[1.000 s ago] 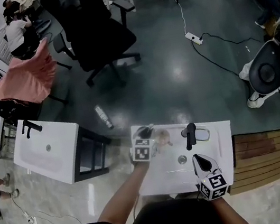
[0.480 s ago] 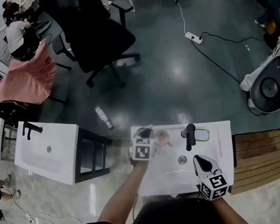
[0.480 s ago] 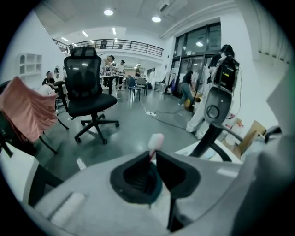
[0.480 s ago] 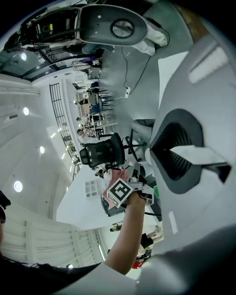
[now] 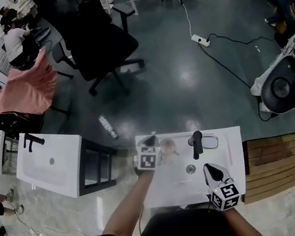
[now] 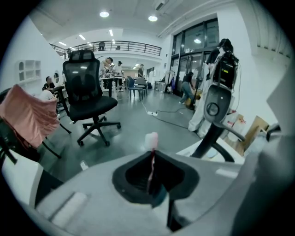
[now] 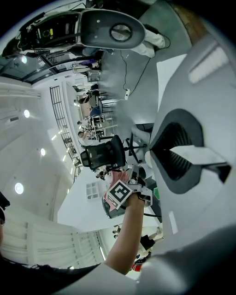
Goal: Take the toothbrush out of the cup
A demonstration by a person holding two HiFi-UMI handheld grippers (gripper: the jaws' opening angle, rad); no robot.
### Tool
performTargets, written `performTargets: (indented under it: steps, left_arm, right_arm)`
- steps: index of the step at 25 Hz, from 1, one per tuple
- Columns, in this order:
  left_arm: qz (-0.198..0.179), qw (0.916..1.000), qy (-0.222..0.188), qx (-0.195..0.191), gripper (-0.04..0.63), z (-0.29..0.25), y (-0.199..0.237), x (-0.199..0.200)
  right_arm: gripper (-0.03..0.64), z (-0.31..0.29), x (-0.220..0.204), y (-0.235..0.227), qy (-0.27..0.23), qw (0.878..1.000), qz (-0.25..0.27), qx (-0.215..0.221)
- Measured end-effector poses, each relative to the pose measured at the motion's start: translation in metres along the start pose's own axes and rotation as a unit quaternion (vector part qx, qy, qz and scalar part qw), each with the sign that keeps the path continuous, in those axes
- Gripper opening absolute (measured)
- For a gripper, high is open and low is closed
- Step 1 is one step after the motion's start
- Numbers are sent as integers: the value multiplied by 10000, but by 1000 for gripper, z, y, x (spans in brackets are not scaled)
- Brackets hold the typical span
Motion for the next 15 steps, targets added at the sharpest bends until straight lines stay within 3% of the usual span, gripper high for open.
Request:
performTargets:
  steps: [15]
  left_arm:
    - [-42,9993,-370,62,18,24,-13,3]
  right_arm:
    - [3,14,-7,-5,-81,9999,21,105]
Point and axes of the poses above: the fingertips, and each gripper's own axes: z backward along the fingers, y to its left, x out of its top, the point moved 7 cm from there along z, backward along the fingers, and after that the axes turned 15 degrees about z, right-handed, at the moved point
